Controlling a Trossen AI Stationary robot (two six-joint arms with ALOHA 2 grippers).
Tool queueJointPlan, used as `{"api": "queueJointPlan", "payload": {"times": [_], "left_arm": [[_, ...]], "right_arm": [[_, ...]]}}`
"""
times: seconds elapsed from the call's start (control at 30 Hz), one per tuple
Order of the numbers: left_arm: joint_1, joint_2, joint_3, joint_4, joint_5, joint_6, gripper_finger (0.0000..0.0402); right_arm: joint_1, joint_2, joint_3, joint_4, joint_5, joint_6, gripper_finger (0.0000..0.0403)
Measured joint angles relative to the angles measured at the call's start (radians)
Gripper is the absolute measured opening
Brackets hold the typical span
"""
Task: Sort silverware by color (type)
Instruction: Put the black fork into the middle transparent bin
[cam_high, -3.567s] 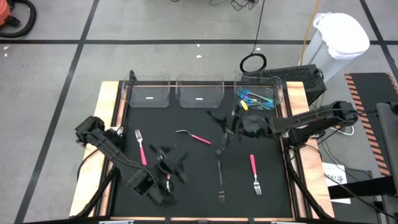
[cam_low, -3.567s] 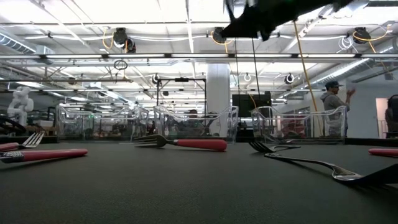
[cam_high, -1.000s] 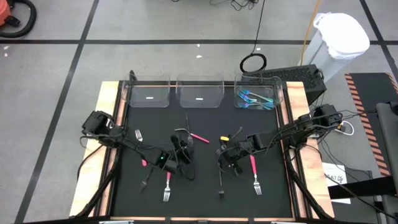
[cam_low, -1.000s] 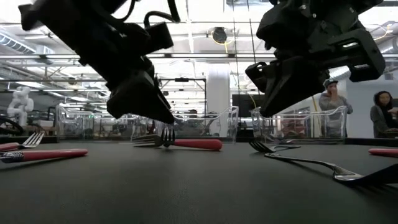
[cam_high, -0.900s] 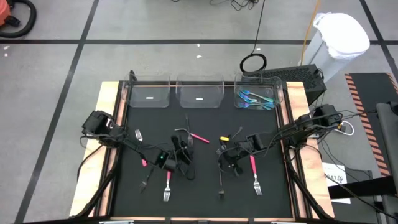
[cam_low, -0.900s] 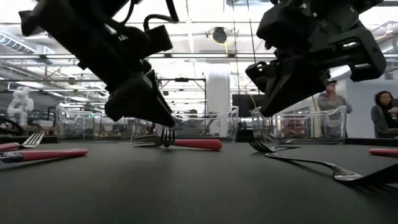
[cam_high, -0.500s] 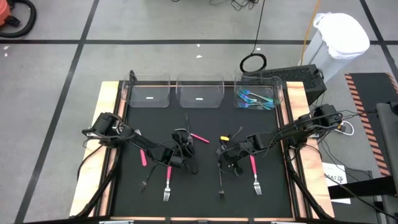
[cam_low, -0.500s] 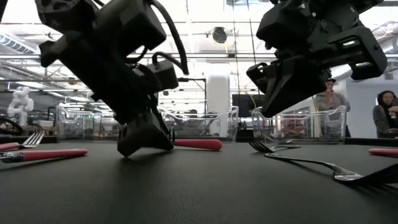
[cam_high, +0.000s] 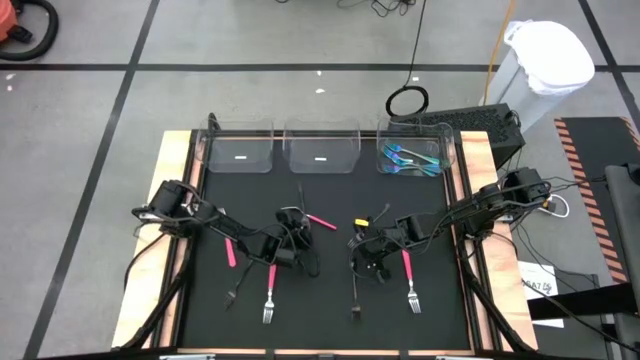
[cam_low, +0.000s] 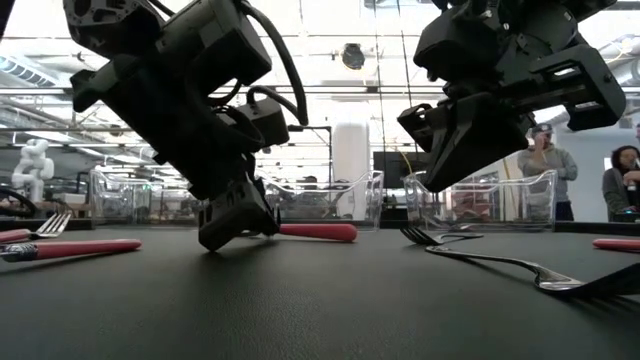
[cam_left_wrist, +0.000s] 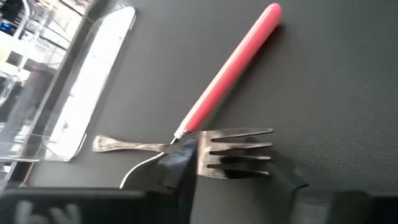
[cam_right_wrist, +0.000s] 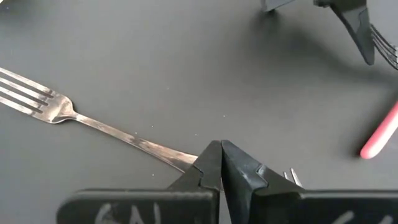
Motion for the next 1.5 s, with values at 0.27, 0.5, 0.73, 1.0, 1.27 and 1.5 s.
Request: {"api": "queueJointPlan", "payload": {"times": [0.27,0.5,0.73,1.0,1.27,1.5], "left_arm": [[-0.003,-0.005,0.000,0.002,-0.050,0.030,0.0015],[-0.037,-0.055,0.050,0.005,-0.080,0.048,0.0010],[-0.095,-0.173,0.102,0.045,-0.026,0.143,0.0003],[-0.178,-0.277,0.109,0.086,-0.038,0.192,0.0002],[-0.235,-0.295,0.108,0.162,-0.093,0.252,0.0002],[-0.271,-0.295,0.108,0.342,-0.107,0.347,0.0002]], "right_arm": [[0.001,0.000,0.000,0.000,0.000,0.016,0.0006],[0.013,0.000,0.000,0.010,0.002,0.013,0.0006],[0.013,0.000,0.000,0.024,0.008,0.009,0.0006],[0.027,0.000,0.029,0.000,0.030,0.068,0.0006],[0.140,0.000,0.194,-0.271,0.268,0.067,0.0006],[0.255,-0.016,0.300,-0.395,0.524,0.121,0.0006]]}}
